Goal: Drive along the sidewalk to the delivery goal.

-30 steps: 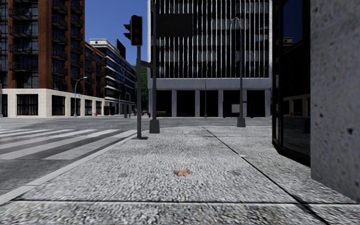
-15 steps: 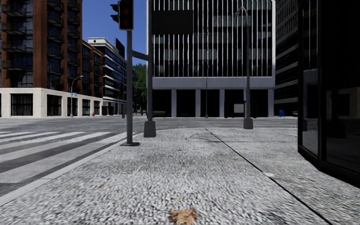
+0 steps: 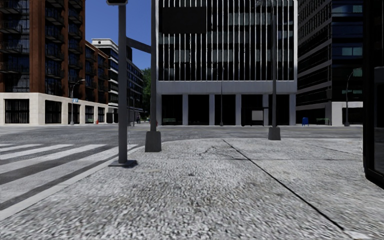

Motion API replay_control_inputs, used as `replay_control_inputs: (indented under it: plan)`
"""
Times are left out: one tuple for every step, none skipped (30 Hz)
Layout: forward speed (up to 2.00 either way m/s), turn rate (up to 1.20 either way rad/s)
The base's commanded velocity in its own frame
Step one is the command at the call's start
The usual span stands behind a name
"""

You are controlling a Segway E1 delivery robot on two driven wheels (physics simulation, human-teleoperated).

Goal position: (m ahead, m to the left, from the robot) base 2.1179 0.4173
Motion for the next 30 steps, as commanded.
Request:
replay_control_inputs:
  plan:
    - [2.00, 0.00]
    - [2.00, 0.00]
    - [2.00, 0.00]
    - [2.00, 0.00]
    - [2.00, 0.00]
    - [2.00, 0.00]
    - [2.00, 0.00]
    - [2.00, 0.00]
    - [2.00, 0.00]
    - [2.00, 0.00]
    - [2.00, 0.00]
    - [2.00, 0.00]
    - [2.00, 0.00]
    - [2.00, 0.00]
    - [2.00, 0.00]
    - [2.00, 0.00]
    - [2.00, 0.00]
    - [2.00, 0.00]
    - [2.00, 0.00]
    - [2.00, 0.00]
    - [2.00, 0.00]
    - [2.00, 0.00]
    - [2.00, 0.00]
    - [2.00, 0.00]
    - [2.00, 0.00]
    - [2.00, 0.00]
    - [2.00, 0.00]
    - [2.00, 0.00]
    - [2.00, 0.00]
    - [2.00, 0.00]
